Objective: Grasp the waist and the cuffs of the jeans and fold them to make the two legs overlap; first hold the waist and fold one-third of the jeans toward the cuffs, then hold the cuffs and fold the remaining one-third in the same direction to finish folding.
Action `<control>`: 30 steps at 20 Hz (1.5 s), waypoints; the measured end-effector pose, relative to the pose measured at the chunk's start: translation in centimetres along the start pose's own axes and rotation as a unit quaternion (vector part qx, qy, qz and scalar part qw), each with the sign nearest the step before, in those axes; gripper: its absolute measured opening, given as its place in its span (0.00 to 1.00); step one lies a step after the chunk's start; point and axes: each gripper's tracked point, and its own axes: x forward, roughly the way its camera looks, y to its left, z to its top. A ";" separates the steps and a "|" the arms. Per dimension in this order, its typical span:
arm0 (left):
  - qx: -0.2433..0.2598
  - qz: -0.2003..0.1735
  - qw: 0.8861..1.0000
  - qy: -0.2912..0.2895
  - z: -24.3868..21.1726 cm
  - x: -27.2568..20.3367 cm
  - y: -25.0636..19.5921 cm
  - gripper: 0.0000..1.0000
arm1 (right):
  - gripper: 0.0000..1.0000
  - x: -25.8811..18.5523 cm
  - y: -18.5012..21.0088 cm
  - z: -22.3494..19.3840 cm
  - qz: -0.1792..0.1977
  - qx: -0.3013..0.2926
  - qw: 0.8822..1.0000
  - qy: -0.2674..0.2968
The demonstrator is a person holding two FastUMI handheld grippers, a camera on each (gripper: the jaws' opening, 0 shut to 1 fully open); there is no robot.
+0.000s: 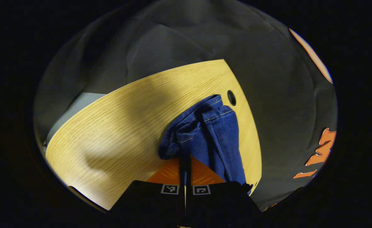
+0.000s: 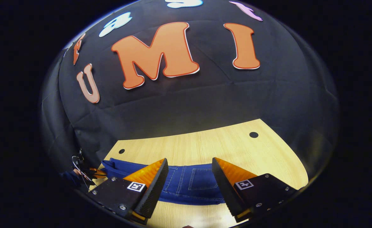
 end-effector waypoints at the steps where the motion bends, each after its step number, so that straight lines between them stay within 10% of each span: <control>1: 0.005 -0.013 1.000 -0.010 0.2 -0.6 -0.5 0.01 | 0.88 -0.1 -0.2 0.3 -0.002 0.003 1.000 -0.002; 9: 0.106 -0.100 0.987 -0.070 -1.4 -6.2 -9.8 0.00 | 0.88 0.0 -0.9 2.4 0.007 0.025 0.999 -0.021; 16: 0.253 -0.164 0.949 -0.089 -8.2 -11.2 -23.5 0.01 | 0.88 -0.9 -3.1 3.2 0.013 -0.006 0.999 -0.033; 30: 0.466 -0.210 0.859 0.030 -39.3 -5.0 -42.7 0.00 | 0.88 -5.4 -12.7 4.6 0.014 -0.003 0.998 -0.069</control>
